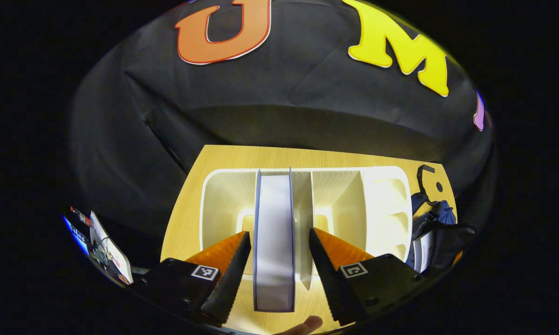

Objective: Open the schoolbag, grab two books from the bookshelf and put them into the schoolbag.

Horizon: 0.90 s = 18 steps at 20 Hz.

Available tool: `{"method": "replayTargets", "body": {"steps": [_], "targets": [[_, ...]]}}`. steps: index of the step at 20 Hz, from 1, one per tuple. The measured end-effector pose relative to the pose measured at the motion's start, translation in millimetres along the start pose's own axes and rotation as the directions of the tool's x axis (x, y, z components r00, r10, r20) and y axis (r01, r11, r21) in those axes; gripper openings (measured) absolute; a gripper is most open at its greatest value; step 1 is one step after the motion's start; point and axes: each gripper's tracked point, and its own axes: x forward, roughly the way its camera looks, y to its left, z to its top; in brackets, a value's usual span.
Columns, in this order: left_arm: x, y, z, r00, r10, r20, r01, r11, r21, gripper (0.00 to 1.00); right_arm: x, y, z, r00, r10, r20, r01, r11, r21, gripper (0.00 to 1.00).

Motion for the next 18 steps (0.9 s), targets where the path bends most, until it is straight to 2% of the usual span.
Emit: {"method": "replayTargets", "body": {"steps": [1, 2, 3, 4, 8, 12, 18], "targets": [[2.8, -1.3, -3.6, 1.000, -0.007, -0.018, 0.007, 1.000, 0.001, 0.75, -0.5, 0.1, -0.6, 1.000, 0.001, -0.001, -0.001, 1.000, 0.000, 0.08], [5.3, -3.2, -6.3, 0.999, -0.017, -0.034, 0.016, 1.000, -0.002, 0.64, -0.7, 0.5, -0.5, 1.000, 0.001, -0.001, -0.001, 1.000, 0.002, 0.08], [3.1, -3.3, -7.6, 0.999, -0.011, -0.042, 0.011, 1.000, -0.001, 0.60, -0.5, 0.3, -1.4, 1.000, 0.001, -0.001, -0.001, 1.000, 0.005, 0.06], [5.4, -1.4, -8.2, 0.999, -0.012, -0.045, 0.011, 1.000, -0.005, 0.45, 0.0, 0.4, -2.0, 1.000, 0.001, -0.003, -0.001, 1.000, 0.009, 0.08], [-7.3, -4.3, -19.1, 0.997, -0.050, -0.061, 0.049, 0.998, -0.028, 0.43, -1.0, 1.0, -5.6, 1.000, -0.003, -0.011, 0.003, 1.000, 0.012, 0.06], [-33.6, 3.9, -32.7, 0.997, -0.056, -0.058, 0.051, 0.995, -0.082, 0.41, -2.7, 2.6, -6.9, 1.000, -0.003, -0.012, 0.003, 1.000, 0.020, 0.06], [-86.7, 7.9, -62.5, 0.998, -0.069, 0.014, 0.070, 0.993, -0.092, 0.40, -4.0, 11.9, -12.0, 1.000, -0.012, -0.006, 0.012, 1.000, -0.009, 0.08]]}}
